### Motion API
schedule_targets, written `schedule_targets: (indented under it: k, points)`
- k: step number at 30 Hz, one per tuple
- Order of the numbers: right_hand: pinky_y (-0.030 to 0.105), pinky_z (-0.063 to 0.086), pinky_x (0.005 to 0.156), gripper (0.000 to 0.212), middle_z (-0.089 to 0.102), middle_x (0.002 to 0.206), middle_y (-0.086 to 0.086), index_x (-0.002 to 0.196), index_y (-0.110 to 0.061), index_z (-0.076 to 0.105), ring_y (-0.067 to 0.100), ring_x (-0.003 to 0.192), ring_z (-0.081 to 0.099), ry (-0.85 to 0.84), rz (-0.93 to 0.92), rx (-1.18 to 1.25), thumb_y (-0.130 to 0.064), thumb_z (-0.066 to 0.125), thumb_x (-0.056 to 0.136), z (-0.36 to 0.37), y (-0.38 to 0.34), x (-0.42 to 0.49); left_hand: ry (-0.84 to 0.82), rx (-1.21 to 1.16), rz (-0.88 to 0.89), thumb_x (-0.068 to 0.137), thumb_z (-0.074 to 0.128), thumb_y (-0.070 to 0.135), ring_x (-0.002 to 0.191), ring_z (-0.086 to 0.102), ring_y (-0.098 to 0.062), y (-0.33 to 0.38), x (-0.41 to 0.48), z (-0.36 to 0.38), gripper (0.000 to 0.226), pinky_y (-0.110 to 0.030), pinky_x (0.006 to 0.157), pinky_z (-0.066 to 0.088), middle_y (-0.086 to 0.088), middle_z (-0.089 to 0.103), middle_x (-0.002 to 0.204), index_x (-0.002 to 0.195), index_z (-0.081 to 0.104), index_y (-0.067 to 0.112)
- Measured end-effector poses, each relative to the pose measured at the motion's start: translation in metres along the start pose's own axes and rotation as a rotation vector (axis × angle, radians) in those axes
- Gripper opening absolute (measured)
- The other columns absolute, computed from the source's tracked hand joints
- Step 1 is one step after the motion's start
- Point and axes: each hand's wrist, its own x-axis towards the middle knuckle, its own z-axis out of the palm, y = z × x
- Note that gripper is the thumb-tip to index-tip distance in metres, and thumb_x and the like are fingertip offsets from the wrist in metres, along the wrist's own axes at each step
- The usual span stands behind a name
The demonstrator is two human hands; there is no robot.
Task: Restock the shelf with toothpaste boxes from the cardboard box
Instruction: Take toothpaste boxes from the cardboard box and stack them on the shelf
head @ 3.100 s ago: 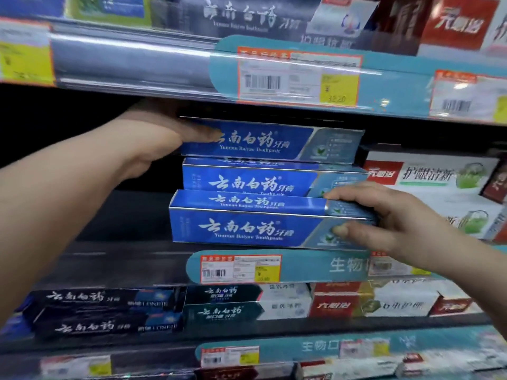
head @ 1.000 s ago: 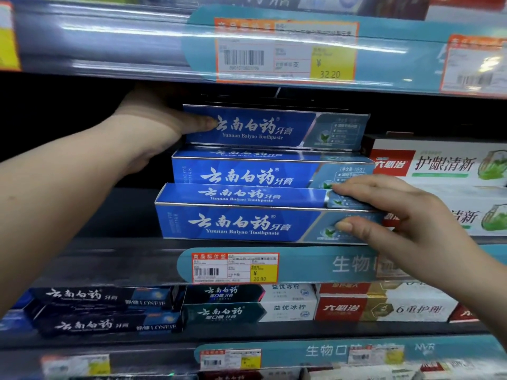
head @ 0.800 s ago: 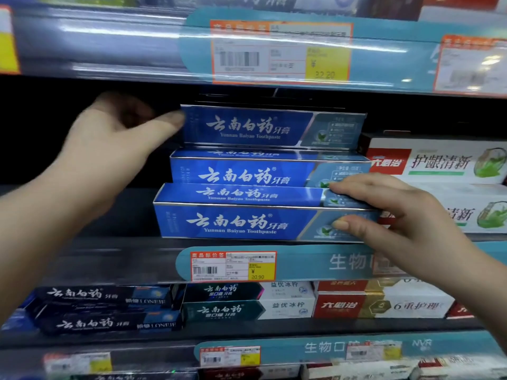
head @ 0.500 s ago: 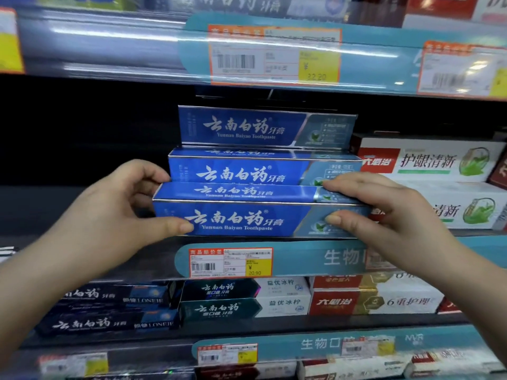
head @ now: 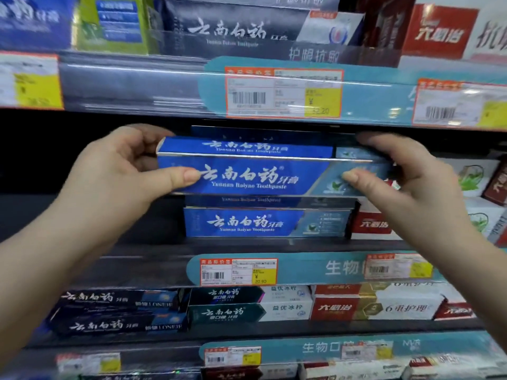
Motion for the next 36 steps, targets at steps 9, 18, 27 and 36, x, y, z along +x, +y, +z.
schedule_targets:
  k: [9,18,27,36]
  points:
    - [0.023,0.042,0.088,0.054,0.048,0.109,-0.004,0.124,-0.02,0.051,0.015,0.1,0.053,0.171,0.215,-0.065,-0.03,0.071,0.075,0.023,0.013,0.004,0.056,0.059,-0.027,0.069,0.074,0.015,0.076,0.066,0.002,-0.013,0.021,0.018,0.039,-0.011,0.066,0.053,0.01,0.067,0.094,0.105,0.06,0.02]
    - [0.005,0.035,0.063,0.051,0.053,0.099,0.003,0.119,-0.022,0.052,0.006,0.071,0.049,0.156,0.254,-0.115,-0.036,0.071,0.074,0.027,0.021,0.002,0.093,0.289,-0.022,0.075,0.07,0.032,0.061,0.06,0.015,-0.026,0.018,0.017,0.008,-0.001,0.056,0.044,0.024,0.066,0.07,0.08,0.064,0.03]
    - [0.031,0.046,0.07,0.022,0.059,0.082,0.004,0.093,-0.017,0.061,0.02,0.074,0.053,0.111,0.254,-0.103,-0.031,0.068,0.078,0.025,0.023,-0.009,0.105,0.245,-0.113,0.073,0.07,0.036,0.071,0.066,0.002,-0.031,0.003,0.014,0.002,-0.025,0.076,0.052,0.034,0.067,0.069,0.071,0.068,0.036]
    - [0.016,0.041,0.069,0.023,0.06,0.082,-0.005,0.099,-0.025,0.062,0.013,0.074,0.054,0.027,0.344,-0.064,-0.027,0.069,0.077,0.015,0.021,-0.011,-0.008,0.294,-0.217,0.071,0.07,0.039,0.066,0.061,0.015,-0.032,-0.004,0.01,0.007,-0.003,0.063,0.046,0.034,0.067,0.071,0.078,0.068,0.039]
